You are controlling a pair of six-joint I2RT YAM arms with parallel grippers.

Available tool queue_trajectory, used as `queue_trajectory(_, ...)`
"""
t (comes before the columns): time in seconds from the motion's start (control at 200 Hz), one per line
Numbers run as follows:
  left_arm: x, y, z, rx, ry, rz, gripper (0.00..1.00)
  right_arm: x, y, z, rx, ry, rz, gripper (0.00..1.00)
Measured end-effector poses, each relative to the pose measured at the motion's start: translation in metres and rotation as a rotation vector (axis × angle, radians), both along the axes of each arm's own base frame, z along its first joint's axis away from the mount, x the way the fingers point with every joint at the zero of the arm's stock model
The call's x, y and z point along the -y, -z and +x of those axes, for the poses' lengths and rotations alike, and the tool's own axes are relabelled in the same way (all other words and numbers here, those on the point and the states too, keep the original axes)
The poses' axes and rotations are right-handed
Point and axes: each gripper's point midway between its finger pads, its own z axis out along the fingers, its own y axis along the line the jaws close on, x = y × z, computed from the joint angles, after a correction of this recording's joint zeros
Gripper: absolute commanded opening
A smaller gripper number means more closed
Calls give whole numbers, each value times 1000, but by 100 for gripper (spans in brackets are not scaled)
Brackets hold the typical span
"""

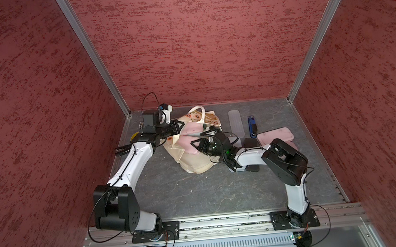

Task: Take out the pencil case from the canvas bag
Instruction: Pick up the pencil case from the canvas bag.

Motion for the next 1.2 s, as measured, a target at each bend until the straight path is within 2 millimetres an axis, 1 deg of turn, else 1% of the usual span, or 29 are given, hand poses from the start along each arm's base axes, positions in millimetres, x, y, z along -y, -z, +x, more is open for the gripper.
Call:
queue_trajectory(0.1,0,0,0,0,0,0,0,4,0,-4,-3,0,-17,40)
queue_trajectory(0.17,0,0,0,0,0,1,0,7,-1,-9,-1,-4,-29,39)
queue_trajectory(0.205,0,0,0,0,-1,1,0,8,-2,-13,-1,-7,-36,36)
queue_trajectory(0.341,-1,0,0,1,-4,3,0,13,-6,-23,5,-19,-55,34)
queue_trajectory(0.436,-1,0,0,0,-4,4,0,16,-6,-28,9,-23,-69,32)
queue_trajectory(0.476,-1,1,0,-2,-4,4,0,18,-7,-30,12,-24,-78,29)
queue_trajectory(0.556,0,2,0,-5,-2,4,0,20,-9,-34,21,-28,-95,29)
queue_trajectory(0.736,0,3,0,-9,1,2,0,25,-23,-42,70,-36,-127,27)
queue_trajectory(0.797,0,4,1,-11,0,1,0,27,-30,-45,96,-40,-136,24)
queue_trajectory(0.937,-3,4,2,-11,-6,-1,0,32,-47,-51,162,-39,-165,23)
queue_trajectory(1.197,-6,4,3,-11,-12,-3,0,51,-71,-55,270,4,-212,20)
